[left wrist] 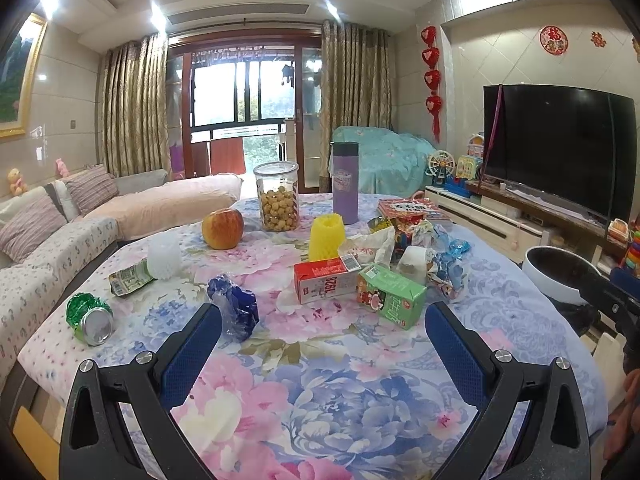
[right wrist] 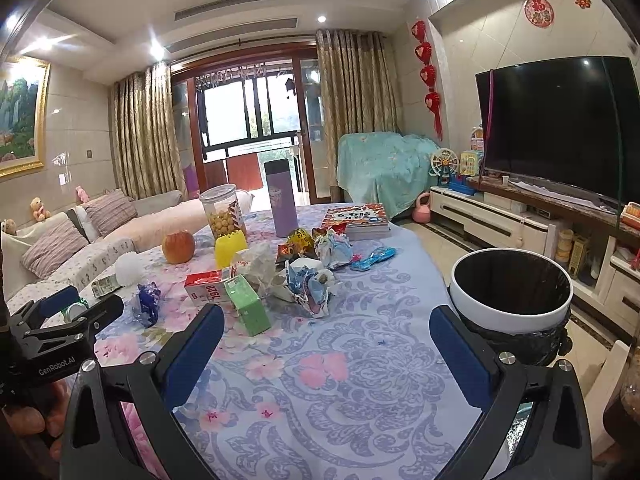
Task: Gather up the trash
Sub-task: 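Move both grippers toward the trash items on the table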
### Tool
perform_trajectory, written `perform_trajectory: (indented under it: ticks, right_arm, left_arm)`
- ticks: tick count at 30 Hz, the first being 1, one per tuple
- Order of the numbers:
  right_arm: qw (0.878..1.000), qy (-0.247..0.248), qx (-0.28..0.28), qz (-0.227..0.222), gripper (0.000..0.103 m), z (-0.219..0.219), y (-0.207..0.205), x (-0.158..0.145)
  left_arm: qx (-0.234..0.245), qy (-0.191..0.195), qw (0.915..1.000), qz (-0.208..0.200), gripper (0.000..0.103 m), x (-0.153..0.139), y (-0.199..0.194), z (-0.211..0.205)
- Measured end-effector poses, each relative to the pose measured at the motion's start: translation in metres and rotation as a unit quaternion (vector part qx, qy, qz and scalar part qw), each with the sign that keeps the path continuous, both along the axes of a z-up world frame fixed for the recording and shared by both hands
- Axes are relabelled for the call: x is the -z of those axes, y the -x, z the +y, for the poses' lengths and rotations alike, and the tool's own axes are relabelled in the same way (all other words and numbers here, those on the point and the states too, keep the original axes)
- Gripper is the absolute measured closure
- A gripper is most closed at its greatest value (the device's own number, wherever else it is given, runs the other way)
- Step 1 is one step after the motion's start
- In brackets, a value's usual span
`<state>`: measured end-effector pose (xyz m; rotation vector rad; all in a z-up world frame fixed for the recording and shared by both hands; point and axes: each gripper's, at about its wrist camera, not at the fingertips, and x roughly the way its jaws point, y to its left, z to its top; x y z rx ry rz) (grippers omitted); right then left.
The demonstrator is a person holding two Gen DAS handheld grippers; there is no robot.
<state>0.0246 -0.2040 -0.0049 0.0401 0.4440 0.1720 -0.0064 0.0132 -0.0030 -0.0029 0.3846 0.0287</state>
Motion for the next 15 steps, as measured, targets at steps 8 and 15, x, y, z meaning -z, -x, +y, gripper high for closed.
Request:
perform_trajectory:
  ticks: [8,15]
  right_arm:
    - [1.0,0.0,-0.001,0.0,0.0,0.0002,0.0002,-0.0007]
    - [1.0,-0.002,-0.001,-0.002,0.0,0.0005,0.001,-0.0017]
  left_arm:
    - [0.0,0.0,1.0,-0.001,0.0,-0.0006,0.0005,-0.0001]
    - [0.0,0.0,1.0,-0.001,0.0,-0.0006,0.001,-0.0002]
